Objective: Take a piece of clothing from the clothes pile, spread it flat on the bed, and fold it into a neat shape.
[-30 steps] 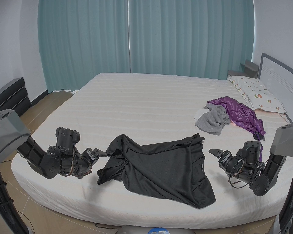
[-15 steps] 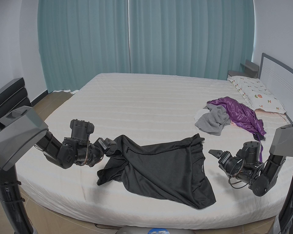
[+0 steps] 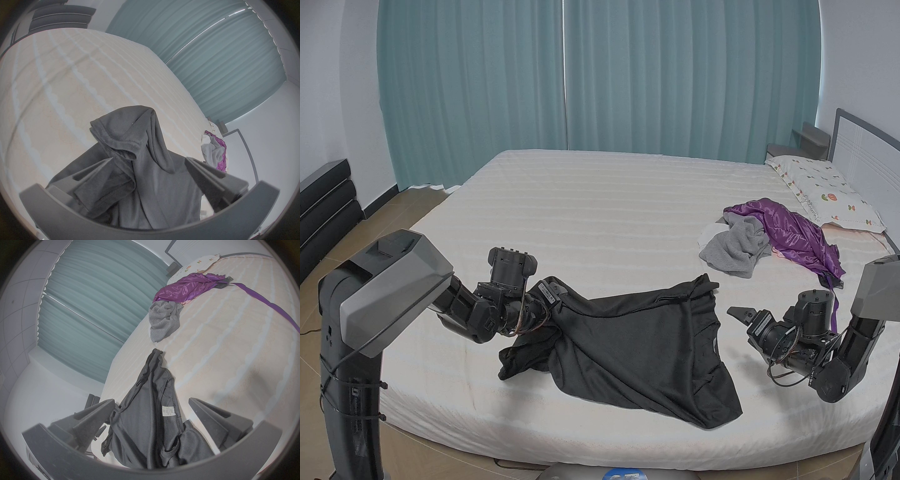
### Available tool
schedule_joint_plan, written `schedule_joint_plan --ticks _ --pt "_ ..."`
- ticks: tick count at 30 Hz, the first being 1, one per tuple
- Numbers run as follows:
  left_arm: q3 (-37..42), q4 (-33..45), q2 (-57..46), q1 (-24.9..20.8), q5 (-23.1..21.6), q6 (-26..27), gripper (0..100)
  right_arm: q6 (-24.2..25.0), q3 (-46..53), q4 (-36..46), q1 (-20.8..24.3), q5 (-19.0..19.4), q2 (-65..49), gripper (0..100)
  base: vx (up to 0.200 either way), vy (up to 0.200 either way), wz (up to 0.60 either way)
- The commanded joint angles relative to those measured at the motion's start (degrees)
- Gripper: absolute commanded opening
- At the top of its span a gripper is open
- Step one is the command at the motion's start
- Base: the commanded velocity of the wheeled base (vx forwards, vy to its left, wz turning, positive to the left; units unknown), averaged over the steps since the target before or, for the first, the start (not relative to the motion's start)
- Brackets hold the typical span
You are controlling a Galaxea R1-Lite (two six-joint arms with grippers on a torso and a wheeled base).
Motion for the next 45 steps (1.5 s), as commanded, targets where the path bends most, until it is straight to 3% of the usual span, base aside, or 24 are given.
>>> schedule_joint_plan --ticks 1,12,21,30,32,39,40,45 --pt "-2.6 -0.1 4.0 0.3 0.7 0.1 0 0.0 0.0 0.0 0.0 0.0 0.2 100 0.0 0.0 0.0" --pt "-7.9 -0.1 5.1 5.0 4.9 1.4 0 0.0 -0.1 0.0 0.2 0.0 0.2 100 0.0 0.0 0.0" --pt "-22.2 -0.2 10.0 9.8 5.0 7.8 0 -0.1 -0.2 -1.0 0.1 0.0 1.1 100 0.0 0.0 0.0" --pt "-36.9 -0.3 20.0 9.9 10.4 12.1 0 -0.1 0.0 -4.2 -0.3 -0.4 2.7 100 0.0 0.0 0.0" --pt "-43.2 0.0 23.4 9.9 12.9 12.7 0 -0.1 0.0 -4.2 -0.3 -0.4 2.8 100 0.0 0.0 0.0" --pt "-44.2 -0.8 24.1 10.1 13.4 13.0 0 -0.1 -0.1 -4.3 -0.3 -0.4 3.2 100 0.0 0.0 0.0" --pt "-44.2 -0.8 24.1 10.1 13.3 13.0 100 -0.1 -0.1 -4.3 -0.3 -0.3 3.2 100 0.0 0.0 0.0" --pt "-43.9 0.0 23.6 10.2 13.2 12.9 100 -0.1 0.0 -4.3 -0.3 -0.3 3.4 100 0.0 0.0 0.0"
